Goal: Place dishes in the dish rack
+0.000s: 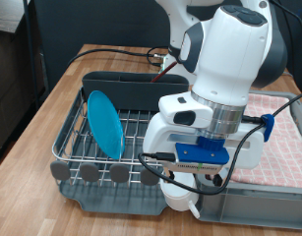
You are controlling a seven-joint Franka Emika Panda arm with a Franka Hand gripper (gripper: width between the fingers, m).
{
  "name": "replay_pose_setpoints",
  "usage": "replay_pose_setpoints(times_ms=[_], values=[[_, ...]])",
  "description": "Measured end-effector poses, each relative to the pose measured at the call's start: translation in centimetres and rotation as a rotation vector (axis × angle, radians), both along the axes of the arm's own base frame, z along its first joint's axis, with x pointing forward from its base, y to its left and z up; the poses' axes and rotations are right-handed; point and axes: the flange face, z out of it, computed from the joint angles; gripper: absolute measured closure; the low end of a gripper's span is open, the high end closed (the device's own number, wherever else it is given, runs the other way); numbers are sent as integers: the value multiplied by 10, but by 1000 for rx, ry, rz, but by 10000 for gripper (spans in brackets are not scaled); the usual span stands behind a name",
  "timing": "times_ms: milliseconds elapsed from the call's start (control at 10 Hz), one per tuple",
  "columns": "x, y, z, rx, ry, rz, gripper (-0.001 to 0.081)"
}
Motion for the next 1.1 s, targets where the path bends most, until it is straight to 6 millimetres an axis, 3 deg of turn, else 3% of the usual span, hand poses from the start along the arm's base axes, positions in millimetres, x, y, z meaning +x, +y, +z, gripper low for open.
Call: replay_pose_setpoints(times_ms=[1100], values=[[-31,13,81,-19,37,-4,3]])
